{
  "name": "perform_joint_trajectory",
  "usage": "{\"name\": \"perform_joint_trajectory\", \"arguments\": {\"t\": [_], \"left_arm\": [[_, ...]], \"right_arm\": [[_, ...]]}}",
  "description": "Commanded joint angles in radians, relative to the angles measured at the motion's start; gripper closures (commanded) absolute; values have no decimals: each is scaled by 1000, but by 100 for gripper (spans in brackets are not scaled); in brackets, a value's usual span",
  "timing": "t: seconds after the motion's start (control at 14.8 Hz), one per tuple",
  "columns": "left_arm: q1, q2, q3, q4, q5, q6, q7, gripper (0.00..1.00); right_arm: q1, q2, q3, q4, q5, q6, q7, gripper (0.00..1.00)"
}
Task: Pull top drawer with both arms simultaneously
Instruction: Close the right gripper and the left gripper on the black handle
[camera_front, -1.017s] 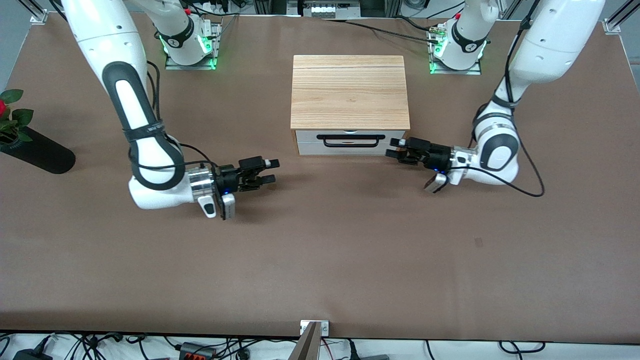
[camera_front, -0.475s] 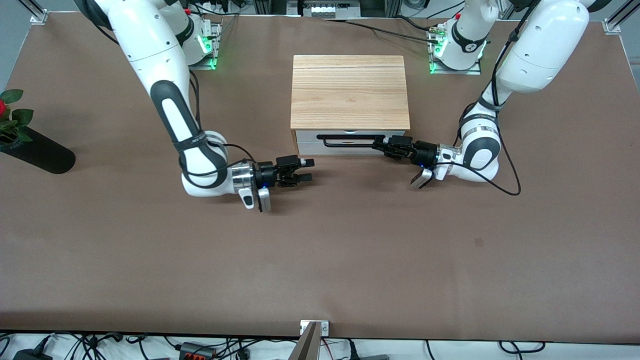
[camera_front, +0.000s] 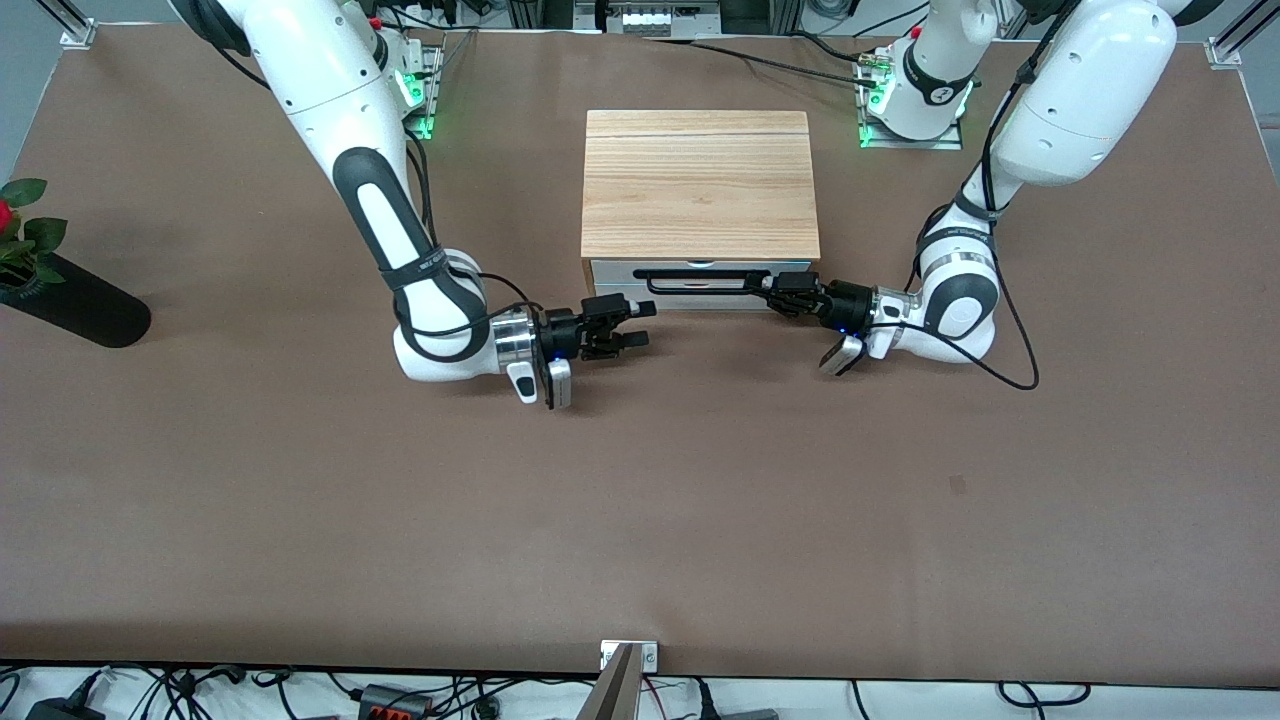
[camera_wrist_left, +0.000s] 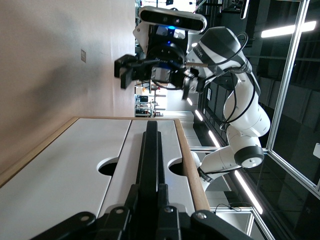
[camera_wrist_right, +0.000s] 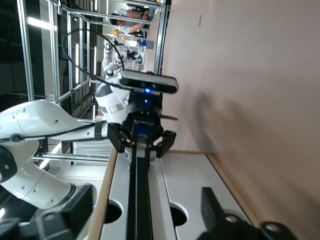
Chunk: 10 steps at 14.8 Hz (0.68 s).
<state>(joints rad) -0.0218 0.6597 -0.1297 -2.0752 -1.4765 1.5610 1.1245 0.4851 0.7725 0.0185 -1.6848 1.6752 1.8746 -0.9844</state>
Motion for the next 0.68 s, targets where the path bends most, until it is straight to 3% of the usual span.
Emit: {"name": "perform_joint_trajectory", "arguments": {"t": [0.0, 0.07, 0.54, 0.61], "left_arm": [[0, -5, -7, -20, -24, 5, 17, 96], [0, -6, -7, -20, -24, 5, 17, 97], [2, -6, -7, -20, -22, 4, 17, 99], [2, -6, -7, -20, -24, 5, 18, 99]], "right_arm": [[15, -28, -2, -55, 15, -31, -2, 15], [15, -28, -2, -61, 14, -40, -2, 21], [1, -55, -14, -105, -51, -163, 16, 33], [0, -55, -14, -105, -58, -164, 18, 41]]}}
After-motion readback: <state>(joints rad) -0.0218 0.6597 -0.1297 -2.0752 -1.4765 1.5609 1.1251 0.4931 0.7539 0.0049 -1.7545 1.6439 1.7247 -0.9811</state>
